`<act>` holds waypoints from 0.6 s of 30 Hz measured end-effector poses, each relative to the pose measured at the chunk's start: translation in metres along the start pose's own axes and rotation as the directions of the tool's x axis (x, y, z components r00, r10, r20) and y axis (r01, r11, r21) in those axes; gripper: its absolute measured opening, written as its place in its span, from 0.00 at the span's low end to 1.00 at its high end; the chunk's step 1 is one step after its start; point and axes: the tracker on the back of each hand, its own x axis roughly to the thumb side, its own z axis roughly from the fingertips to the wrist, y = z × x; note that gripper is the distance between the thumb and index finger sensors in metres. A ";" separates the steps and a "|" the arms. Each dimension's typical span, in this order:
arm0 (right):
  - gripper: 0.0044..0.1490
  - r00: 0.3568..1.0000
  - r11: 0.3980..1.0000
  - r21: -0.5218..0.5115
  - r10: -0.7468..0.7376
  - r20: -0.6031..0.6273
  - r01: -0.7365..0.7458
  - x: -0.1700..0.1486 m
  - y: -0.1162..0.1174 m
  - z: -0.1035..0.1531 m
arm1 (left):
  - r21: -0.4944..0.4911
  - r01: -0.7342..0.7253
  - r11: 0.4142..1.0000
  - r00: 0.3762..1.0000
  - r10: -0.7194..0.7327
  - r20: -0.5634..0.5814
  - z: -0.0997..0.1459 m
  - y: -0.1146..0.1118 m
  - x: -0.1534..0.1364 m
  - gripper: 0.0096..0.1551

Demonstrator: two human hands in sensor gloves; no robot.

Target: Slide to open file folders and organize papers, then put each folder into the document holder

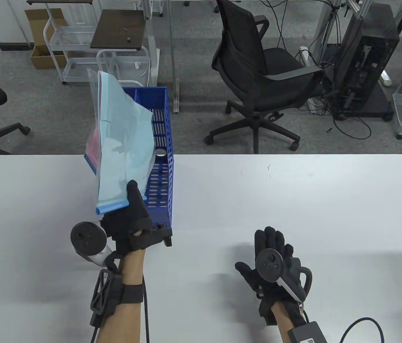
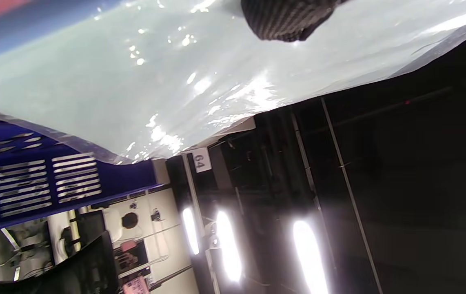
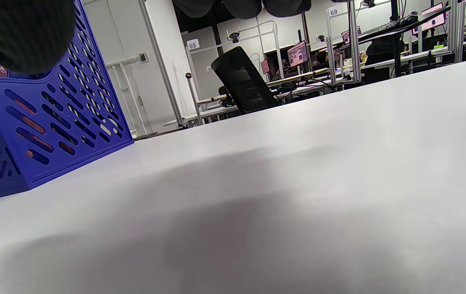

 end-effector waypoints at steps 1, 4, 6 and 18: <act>0.64 1.000 1.000 0.000 -0.001 0.002 0.001 0.000 0.000 0.000 | -0.008 0.004 1.000 1.000 -0.004 -0.005 -0.002 -0.003 -0.004 0.34; 0.64 1.000 1.000 0.002 -0.004 0.006 0.004 0.001 0.001 0.000 | -0.035 0.036 0.999 0.996 -0.039 -0.077 -0.006 -0.012 -0.026 0.34; 0.64 1.000 1.000 0.008 0.002 0.012 -0.002 0.002 0.002 0.000 | -0.053 0.053 0.997 0.990 -0.059 -0.130 -0.007 -0.018 -0.042 0.34; 0.64 0.997 0.997 0.047 0.063 0.054 -0.065 0.015 0.014 -0.001 | -0.133 0.104 0.986 0.942 -0.140 -0.304 0.005 -0.015 -0.087 0.43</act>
